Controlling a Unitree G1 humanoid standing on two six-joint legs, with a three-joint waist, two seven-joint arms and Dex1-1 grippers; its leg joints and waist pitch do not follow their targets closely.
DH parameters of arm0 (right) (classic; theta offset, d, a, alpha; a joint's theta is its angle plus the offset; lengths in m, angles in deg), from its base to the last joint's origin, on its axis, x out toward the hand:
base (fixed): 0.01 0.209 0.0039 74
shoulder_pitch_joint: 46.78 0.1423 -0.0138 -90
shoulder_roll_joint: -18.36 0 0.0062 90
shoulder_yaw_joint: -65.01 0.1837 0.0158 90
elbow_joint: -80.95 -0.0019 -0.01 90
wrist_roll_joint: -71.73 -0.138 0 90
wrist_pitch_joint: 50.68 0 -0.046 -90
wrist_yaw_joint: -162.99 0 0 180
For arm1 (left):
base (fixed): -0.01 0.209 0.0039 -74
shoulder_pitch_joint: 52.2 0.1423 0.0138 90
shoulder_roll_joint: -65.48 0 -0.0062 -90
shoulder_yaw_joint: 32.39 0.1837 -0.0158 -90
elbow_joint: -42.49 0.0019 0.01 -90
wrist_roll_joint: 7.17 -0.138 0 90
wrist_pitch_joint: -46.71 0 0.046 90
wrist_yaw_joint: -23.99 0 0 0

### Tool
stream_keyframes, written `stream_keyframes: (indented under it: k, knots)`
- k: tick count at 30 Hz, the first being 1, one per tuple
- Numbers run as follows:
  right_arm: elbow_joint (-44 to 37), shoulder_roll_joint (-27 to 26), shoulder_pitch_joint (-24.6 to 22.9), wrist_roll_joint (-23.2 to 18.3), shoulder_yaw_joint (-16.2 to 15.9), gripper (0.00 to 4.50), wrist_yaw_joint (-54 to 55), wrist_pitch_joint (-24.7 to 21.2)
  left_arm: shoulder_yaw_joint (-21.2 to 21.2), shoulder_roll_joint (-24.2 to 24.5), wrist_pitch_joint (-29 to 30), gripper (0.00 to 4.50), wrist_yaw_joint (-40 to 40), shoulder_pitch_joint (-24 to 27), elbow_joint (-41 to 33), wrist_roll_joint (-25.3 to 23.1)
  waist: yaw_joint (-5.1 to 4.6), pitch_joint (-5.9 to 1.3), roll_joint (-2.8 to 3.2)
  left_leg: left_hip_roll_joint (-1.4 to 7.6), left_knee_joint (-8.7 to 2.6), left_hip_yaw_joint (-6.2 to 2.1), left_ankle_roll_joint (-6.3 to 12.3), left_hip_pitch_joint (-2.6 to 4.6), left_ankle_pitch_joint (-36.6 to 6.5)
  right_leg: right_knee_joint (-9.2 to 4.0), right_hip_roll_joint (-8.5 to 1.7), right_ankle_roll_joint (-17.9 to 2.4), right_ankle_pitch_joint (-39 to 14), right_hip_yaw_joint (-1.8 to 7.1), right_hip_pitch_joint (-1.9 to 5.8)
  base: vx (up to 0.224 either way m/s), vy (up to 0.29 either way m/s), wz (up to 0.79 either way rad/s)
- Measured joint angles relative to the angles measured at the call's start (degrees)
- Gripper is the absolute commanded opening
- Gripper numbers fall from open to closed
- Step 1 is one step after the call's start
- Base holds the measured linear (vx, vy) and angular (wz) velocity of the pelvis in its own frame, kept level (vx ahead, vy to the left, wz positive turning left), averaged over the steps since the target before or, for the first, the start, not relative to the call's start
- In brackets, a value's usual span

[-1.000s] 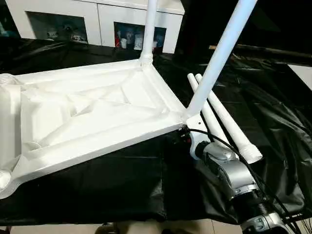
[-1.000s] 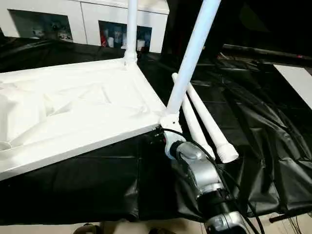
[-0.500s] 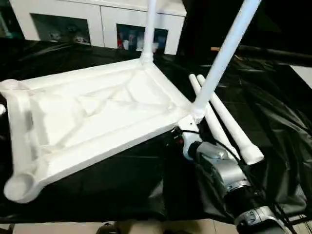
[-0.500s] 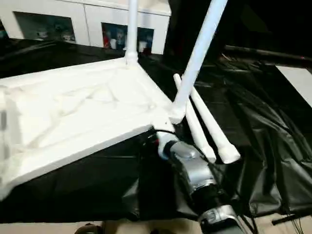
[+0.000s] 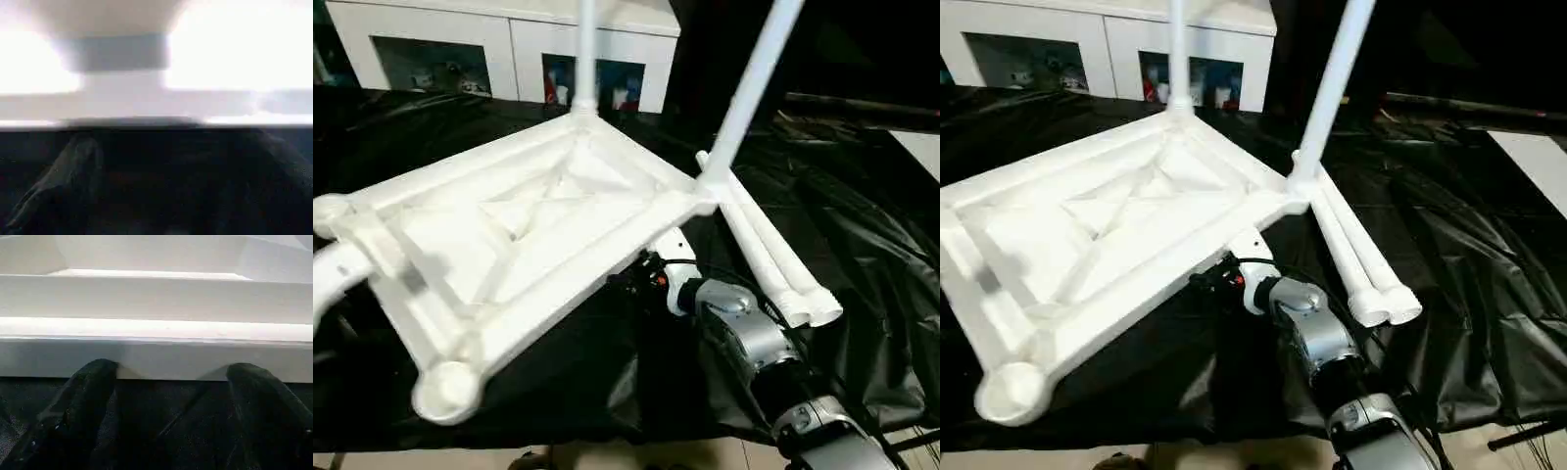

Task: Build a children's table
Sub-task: Rotate table base

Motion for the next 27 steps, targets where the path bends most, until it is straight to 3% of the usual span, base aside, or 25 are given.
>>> stream_keyframes:
  k: [10,17,27]
  knots:
    - [1.61,-0.07,0.18,1.05,-0.03,3.92,-1.24,2.67,-0.10,-0.74,6.47,4.46,-2.72,3.71,-11.18,3.94,0.17,-0.04,-0.24,0.00,0.01,-0.01,0.00,-0.04,0.00,0.02,0.01,0.00,0.00,-0.01,0.03,0.000,0.000,0.00]
    - [2.50,-0.96,0.15,1.69,-0.42,3.92,-2.36,4.05,5.88,-6.80,9.12,4.46,-3.24,2.32,-19.87,6.93,-0.14,-0.10,-0.43,0.03,0.03,-0.02,-0.01,-0.03,0.01,0.10,0.04,-0.02,0.02,-0.01,0.01,0.000,0.000,0.00]
    - [1.89,-1.85,-0.96,2.00,-1.47,3.92,-3.95,5.14,12.52,-14.10,9.41,4.46,-1.13,-2.95,-20.39,5.54,-0.01,-0.16,-0.51,0.05,0.07,-0.03,-0.03,-0.04,0.02,0.22,0.07,-0.02,0.01,-0.01,-0.02,0.000,0.000,0.00]
